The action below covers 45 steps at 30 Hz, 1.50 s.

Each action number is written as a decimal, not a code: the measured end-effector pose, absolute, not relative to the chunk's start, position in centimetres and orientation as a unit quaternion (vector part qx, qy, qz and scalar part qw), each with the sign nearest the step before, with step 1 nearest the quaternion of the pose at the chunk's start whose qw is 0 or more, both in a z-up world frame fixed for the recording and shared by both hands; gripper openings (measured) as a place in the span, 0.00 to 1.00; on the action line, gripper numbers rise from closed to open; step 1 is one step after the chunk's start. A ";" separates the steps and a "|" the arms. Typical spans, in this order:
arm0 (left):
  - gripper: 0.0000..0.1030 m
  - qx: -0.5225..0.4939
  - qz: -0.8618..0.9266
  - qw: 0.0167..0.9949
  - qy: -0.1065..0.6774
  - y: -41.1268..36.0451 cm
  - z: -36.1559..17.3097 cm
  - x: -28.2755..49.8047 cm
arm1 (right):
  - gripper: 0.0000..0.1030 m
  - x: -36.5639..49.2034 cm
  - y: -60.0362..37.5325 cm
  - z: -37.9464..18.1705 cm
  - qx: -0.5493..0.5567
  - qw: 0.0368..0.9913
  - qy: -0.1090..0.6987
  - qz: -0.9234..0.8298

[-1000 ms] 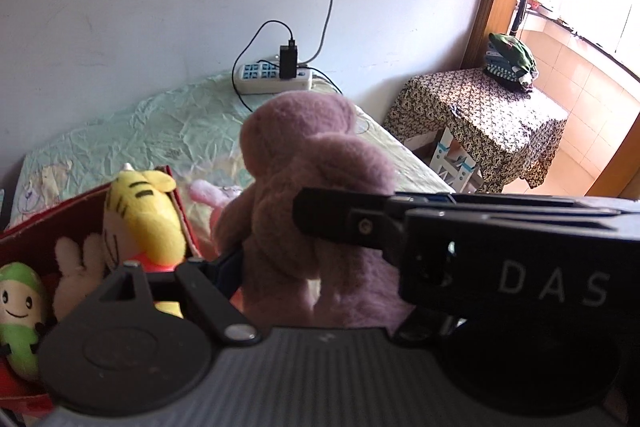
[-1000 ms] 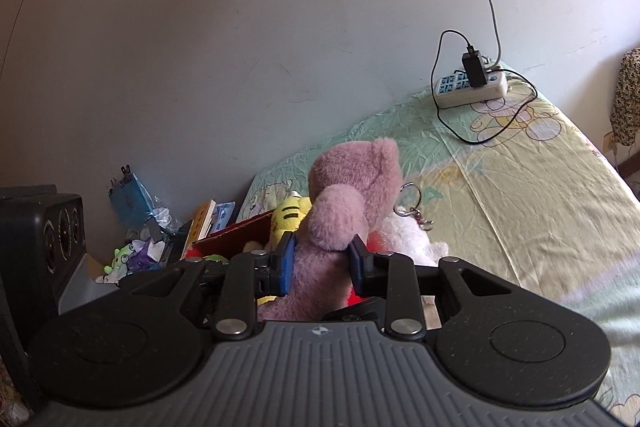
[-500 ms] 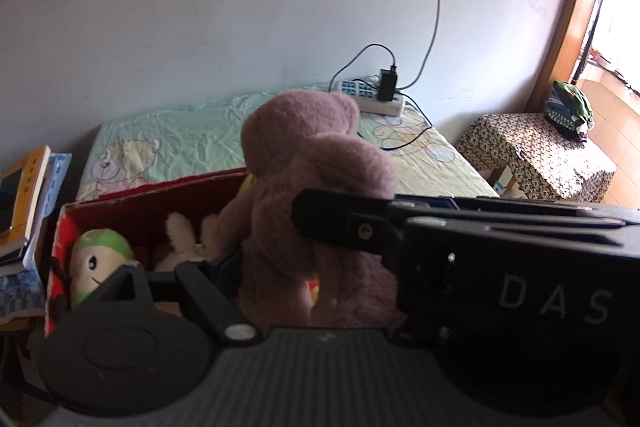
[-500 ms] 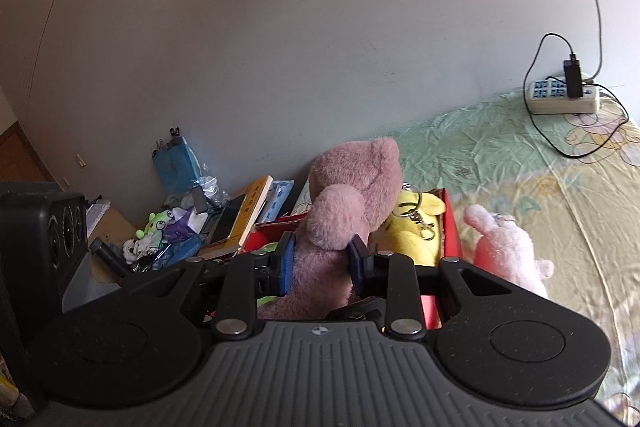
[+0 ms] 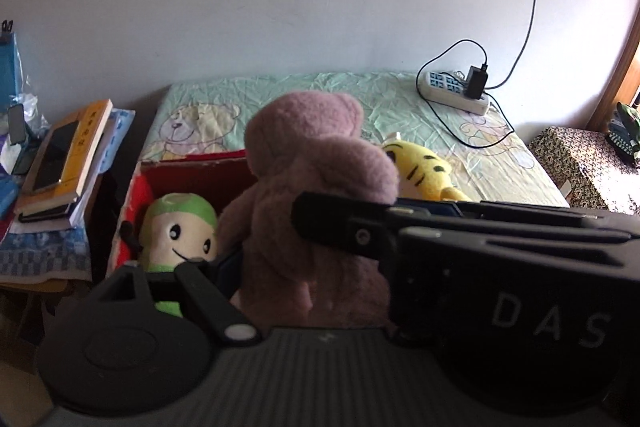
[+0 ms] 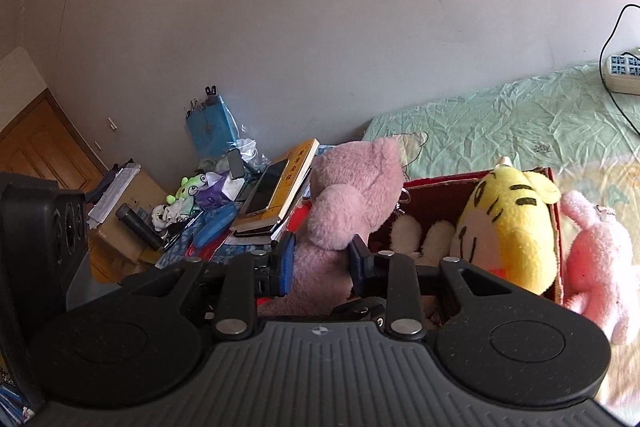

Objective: Organize objects
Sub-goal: 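Carry the teddy bear with the right gripper over the red box, then lower the teddy bear into the red box with the right gripper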

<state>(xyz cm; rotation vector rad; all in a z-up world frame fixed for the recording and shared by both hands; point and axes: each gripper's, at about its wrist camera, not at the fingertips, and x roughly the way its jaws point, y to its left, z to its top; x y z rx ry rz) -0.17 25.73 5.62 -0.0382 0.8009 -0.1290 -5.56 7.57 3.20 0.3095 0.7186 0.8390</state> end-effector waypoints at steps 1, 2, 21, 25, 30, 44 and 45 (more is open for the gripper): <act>0.72 -0.017 -0.058 0.918 0.391 25.8 5.5 0.0 | 0.31 -5.5 7.8 3.1 0.146 0.838 0.342 0.400; 0.72 -0.014 -0.054 0.918 0.393 26.0 5.3 0.1 | 0.31 -5.4 8.1 3.0 0.145 0.836 0.343 0.403; 0.73 0.000 0.008 0.897 0.442 28.7 0.8 2.4 | 0.31 -3.2 11.1 -0.9 0.160 0.791 0.414 0.422; 0.74 -0.001 0.011 0.894 0.448 29.1 0.2 2.6 | 0.31 -2.8 11.7 -1.5 0.156 0.784 0.431 0.418; 0.79 -0.003 0.002 0.893 0.449 29.6 0.0 2.4 | 0.35 -2.3 11.6 -1.9 0.164 0.776 0.445 0.416; 0.82 -0.037 -0.014 0.892 0.450 31.3 0.4 1.5 | 0.35 -2.0 9.5 -1.7 0.199 0.773 0.451 0.399; 0.82 -0.036 -0.015 0.893 0.449 31.3 0.4 1.5 | 0.35 -2.0 9.4 -1.6 0.199 0.775 0.448 0.398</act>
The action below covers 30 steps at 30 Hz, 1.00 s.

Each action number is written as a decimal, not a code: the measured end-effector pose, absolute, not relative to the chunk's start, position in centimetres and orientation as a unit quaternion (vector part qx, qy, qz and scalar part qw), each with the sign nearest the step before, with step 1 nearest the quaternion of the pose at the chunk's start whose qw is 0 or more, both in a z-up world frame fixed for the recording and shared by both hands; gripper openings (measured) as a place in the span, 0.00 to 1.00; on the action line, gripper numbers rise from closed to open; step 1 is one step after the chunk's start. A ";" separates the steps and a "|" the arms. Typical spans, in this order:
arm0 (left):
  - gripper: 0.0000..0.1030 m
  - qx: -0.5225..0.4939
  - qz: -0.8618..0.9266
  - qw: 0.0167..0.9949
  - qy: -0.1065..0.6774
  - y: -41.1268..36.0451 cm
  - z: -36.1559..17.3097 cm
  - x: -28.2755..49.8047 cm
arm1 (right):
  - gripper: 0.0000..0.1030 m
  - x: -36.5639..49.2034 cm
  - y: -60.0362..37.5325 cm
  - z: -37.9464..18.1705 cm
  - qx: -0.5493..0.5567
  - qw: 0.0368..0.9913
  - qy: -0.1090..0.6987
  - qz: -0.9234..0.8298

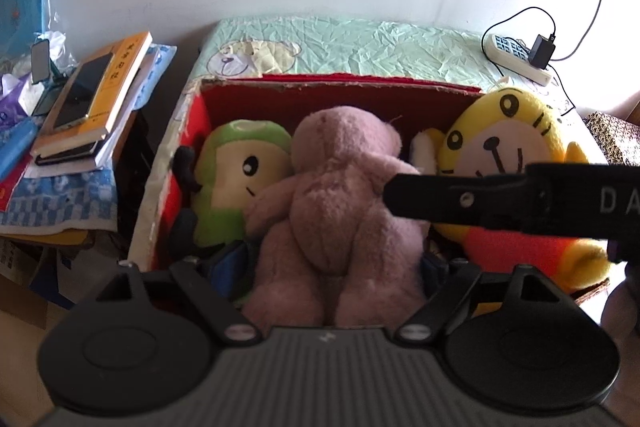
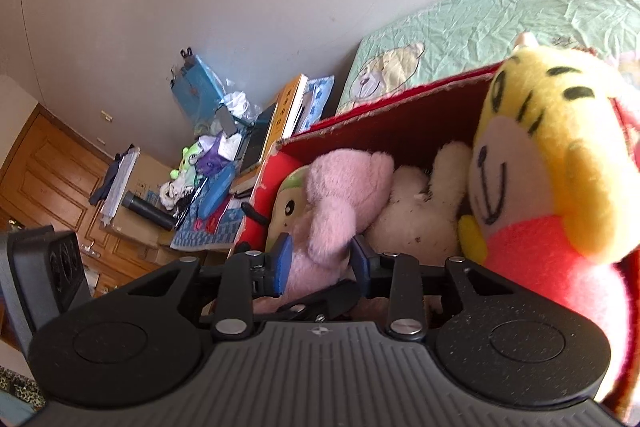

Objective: Organize objects
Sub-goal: 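Lower the teddy bear into the red box with the right gripper, then open the right gripper and pull it back out of the red box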

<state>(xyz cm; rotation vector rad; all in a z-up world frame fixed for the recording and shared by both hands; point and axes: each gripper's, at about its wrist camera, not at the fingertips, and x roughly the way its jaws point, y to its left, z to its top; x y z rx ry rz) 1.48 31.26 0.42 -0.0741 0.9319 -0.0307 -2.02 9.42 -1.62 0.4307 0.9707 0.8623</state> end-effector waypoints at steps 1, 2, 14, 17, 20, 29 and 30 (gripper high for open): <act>0.82 -0.035 -0.015 0.893 0.449 31.3 0.4 1.4 | 0.34 -2.0 9.3 -1.5 0.198 0.776 0.446 0.398; 0.82 -0.034 -0.015 0.893 0.449 31.3 0.4 1.3 | 0.33 -2.1 9.3 -1.4 0.196 0.778 0.445 0.398; 0.82 -0.044 -0.019 0.888 0.458 31.4 0.1 1.6 | 0.24 -1.2 10.7 -2.9 0.150 0.797 0.453 0.369; 0.85 -0.039 -0.012 0.886 0.463 31.0 -0.4 1.7 | 0.24 -1.4 10.5 -3.0 0.144 0.803 0.447 0.368; 0.84 -0.024 -0.004 0.886 0.462 30.2 -0.7 1.7 | 0.25 -1.6 9.9 -2.9 0.151 0.803 0.445 0.368; 0.83 -0.014 0.005 0.885 0.465 29.1 -0.6 1.3 | 0.27 -2.5 7.8 -2.1 0.171 0.807 0.432 0.364; 0.84 -0.013 0.006 0.887 0.462 29.0 -0.4 1.2 | 0.28 -2.7 7.6 -2.0 0.169 0.809 0.430 0.363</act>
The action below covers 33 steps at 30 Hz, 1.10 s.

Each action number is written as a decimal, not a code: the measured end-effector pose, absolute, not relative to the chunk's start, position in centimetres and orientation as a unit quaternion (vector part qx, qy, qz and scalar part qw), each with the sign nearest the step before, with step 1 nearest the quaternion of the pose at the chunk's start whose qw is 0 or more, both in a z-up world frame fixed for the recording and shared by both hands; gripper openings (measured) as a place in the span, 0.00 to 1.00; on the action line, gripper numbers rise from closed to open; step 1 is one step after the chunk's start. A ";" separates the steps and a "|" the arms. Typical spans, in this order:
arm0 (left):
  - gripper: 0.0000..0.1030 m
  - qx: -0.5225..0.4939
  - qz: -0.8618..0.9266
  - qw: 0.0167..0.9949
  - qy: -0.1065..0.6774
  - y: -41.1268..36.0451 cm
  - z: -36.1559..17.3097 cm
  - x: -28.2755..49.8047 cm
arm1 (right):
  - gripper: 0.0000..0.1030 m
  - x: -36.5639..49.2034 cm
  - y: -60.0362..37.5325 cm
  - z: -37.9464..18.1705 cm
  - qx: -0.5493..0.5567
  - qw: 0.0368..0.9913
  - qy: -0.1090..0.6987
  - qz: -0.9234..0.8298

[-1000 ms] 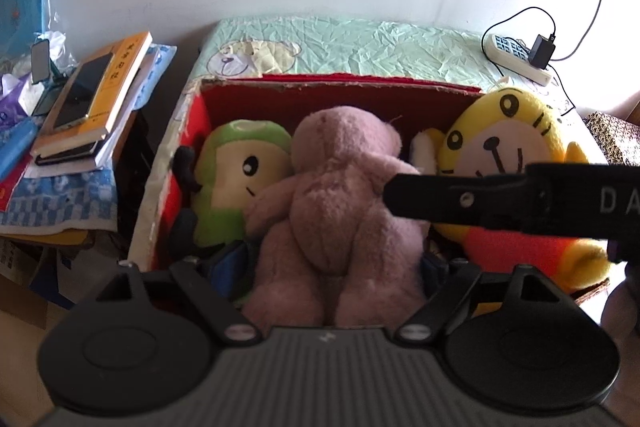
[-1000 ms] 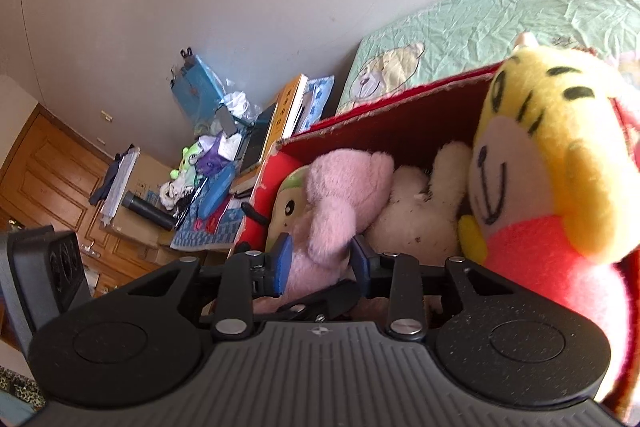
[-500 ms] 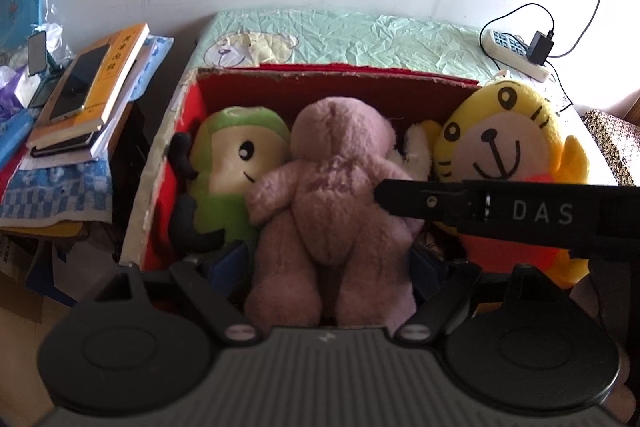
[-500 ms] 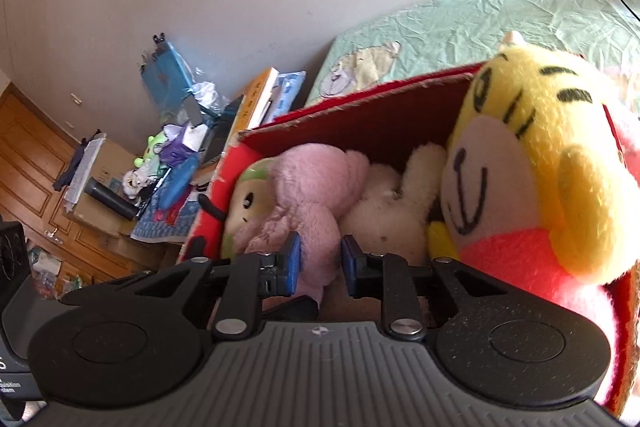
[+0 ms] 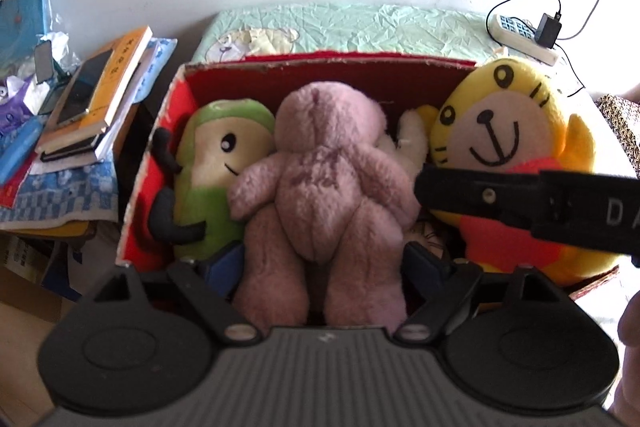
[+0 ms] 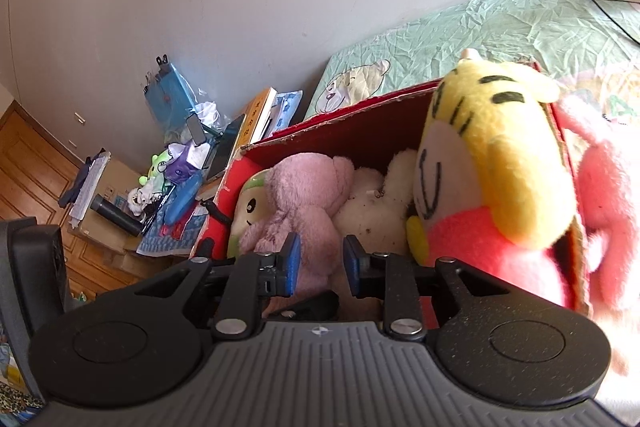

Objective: Organize objects
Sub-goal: 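Open the right gripper and pull it back out of the red box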

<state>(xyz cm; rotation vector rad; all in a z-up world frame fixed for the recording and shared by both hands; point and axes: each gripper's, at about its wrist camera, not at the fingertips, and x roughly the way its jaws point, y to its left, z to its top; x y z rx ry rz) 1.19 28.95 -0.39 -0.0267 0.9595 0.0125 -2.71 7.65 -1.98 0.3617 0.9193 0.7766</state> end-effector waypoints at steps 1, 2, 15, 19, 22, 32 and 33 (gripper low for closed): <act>0.85 -0.012 0.007 0.889 0.458 28.9 -0.2 1.0 | 0.28 -2.9 7.5 -1.9 0.167 0.811 0.427 0.363; 0.86 -0.010 0.008 0.890 0.456 28.7 0.0 0.9 | 0.29 -3.1 7.3 -1.8 0.167 0.812 0.425 0.363; 0.88 0.016 0.039 0.902 0.431 26.1 2.1 -1.9 | 0.29 -5.2 5.3 -0.7 0.168 0.805 0.407 0.398; 0.89 0.015 0.051 0.902 0.428 25.4 2.5 -3.0 | 0.29 -6.0 4.6 -0.5 0.170 0.797 0.406 0.413; 0.89 0.018 0.061 0.901 0.428 24.7 2.6 -3.8 | 0.29 -6.4 4.2 -0.5 0.170 0.789 0.410 0.425; 0.90 0.007 0.084 0.883 0.462 23.3 0.8 -5.7 | 0.29 -8.0 3.5 -1.2 0.161 0.765 0.427 0.455; 0.90 0.006 0.085 0.881 0.465 23.1 0.7 -5.8 | 0.29 -8.1 3.4 -1.3 0.160 0.763 0.429 0.456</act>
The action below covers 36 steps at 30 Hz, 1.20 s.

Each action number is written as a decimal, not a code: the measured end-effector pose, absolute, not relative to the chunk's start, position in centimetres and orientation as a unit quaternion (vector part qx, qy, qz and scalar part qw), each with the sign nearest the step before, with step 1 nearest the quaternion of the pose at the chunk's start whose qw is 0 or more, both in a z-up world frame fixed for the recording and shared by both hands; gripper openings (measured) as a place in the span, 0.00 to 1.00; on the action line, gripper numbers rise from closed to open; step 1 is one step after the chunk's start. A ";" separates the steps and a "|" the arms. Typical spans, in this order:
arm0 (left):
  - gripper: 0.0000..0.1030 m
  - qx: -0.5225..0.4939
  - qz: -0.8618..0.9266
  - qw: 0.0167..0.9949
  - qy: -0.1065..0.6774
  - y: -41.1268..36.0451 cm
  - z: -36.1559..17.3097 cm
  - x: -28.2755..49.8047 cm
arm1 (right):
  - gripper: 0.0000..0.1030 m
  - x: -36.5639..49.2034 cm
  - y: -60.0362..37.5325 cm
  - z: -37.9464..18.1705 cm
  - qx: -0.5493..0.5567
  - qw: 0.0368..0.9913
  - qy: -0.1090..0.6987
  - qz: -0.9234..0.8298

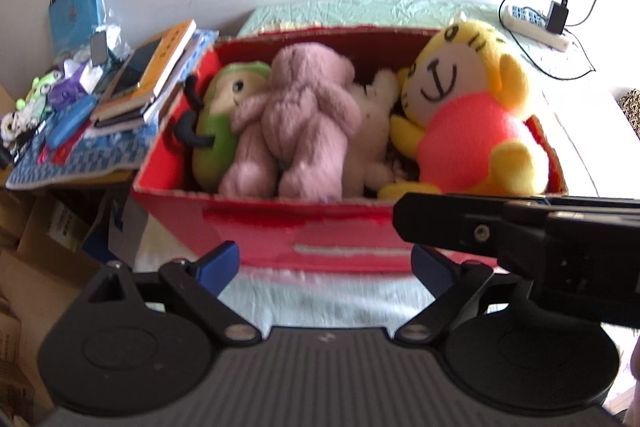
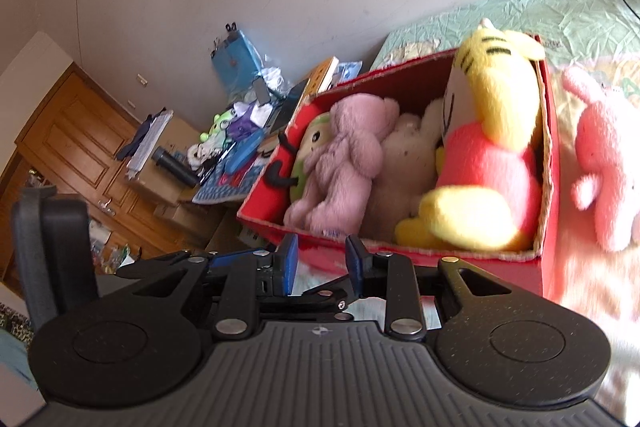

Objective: Organize objects
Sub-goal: 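Open the right gripper and pull it back out of the red box, then move the right gripper to the white bunny with blue checked ears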

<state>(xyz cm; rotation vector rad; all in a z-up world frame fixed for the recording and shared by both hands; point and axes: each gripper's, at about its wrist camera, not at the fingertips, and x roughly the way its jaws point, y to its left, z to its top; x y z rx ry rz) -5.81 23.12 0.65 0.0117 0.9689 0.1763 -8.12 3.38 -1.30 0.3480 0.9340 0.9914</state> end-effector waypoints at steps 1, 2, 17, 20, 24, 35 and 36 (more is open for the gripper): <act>0.90 0.005 0.086 0.880 0.468 22.9 0.4 -5.9 | 0.29 -8.2 3.3 -1.4 0.159 0.762 0.432 0.456; 0.90 0.006 0.087 0.878 0.470 22.7 0.3 -6.1 | 0.29 -8.3 3.1 -1.5 0.159 0.760 0.434 0.456; 0.92 0.016 0.055 0.859 0.508 18.4 -2.5 -6.5 | 0.29 -8.5 -0.4 -3.2 0.148 0.761 0.471 0.422; 0.92 0.019 0.046 0.856 0.514 17.3 -3.0 -6.3 | 0.30 -8.3 -1.3 -3.6 0.148 0.761 0.478 0.413; 0.92 0.025 0.031 0.852 0.522 15.9 -3.6 -6.0 | 0.30 -8.1 -2.2 -4.0 0.148 0.761 0.487 0.403; 0.93 0.052 -0.015 0.840 0.540 11.0 -5.2 -5.5 | 0.31 -7.0 -6.2 -5.7 0.163 0.762 0.513 0.361; 0.93 0.054 -0.019 0.839 0.541 10.5 -5.3 -5.4 | 0.31 -7.0 -6.6 -5.7 0.164 0.763 0.514 0.357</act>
